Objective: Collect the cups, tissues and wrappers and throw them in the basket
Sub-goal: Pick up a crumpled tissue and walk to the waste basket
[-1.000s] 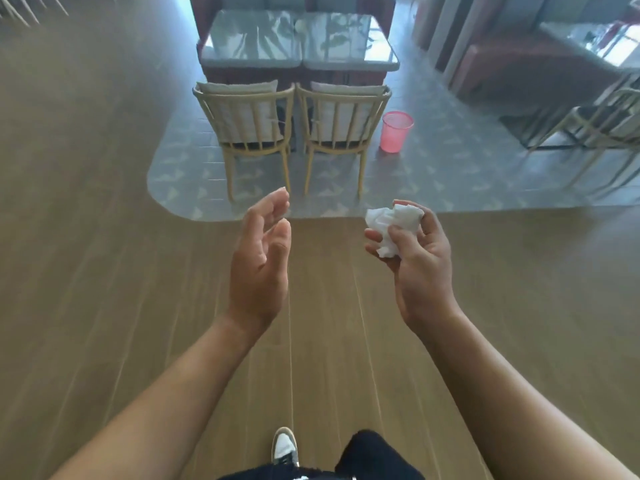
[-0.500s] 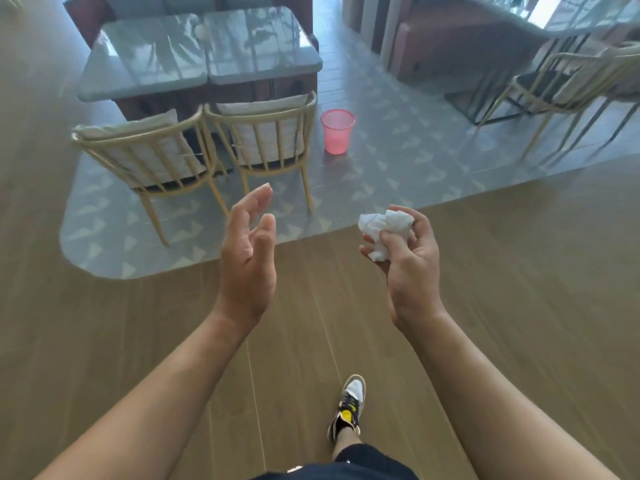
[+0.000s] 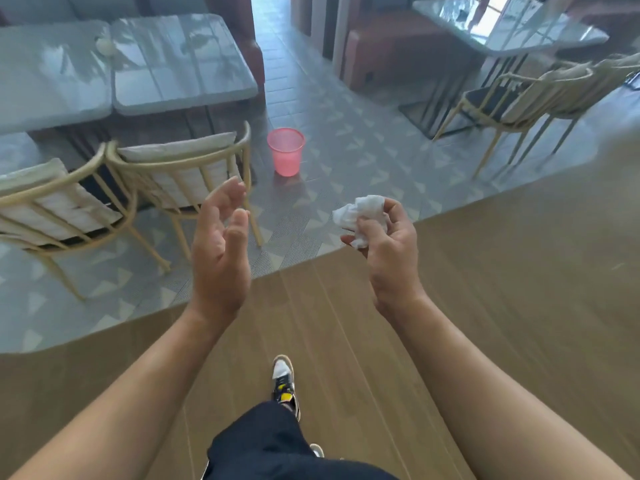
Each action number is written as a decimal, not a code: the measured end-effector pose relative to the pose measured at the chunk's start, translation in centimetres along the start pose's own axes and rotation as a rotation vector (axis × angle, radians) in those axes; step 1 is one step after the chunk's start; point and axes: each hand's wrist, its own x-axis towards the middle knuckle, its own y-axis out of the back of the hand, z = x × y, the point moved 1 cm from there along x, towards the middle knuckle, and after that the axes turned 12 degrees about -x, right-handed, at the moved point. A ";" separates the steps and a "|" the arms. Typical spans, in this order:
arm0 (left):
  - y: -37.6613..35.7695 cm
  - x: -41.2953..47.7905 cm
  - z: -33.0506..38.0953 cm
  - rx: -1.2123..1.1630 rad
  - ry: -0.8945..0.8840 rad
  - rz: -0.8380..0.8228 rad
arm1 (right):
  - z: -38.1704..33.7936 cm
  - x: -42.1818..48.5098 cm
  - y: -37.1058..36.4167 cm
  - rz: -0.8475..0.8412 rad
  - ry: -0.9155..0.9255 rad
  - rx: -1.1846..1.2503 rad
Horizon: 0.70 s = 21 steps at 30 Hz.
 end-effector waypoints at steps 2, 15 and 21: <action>-1.4 3.6 -2.0 -0.015 0.000 0.004 | 0.0 4.2 -0.6 0.007 0.017 -0.009; -6.4 30.6 -13.4 -0.021 0.029 -0.043 | -2.5 31.9 -9.7 0.002 0.006 -0.022; -9.0 40.3 -18.4 0.026 0.056 -0.034 | -2.0 43.7 -11.9 -0.010 -0.016 0.001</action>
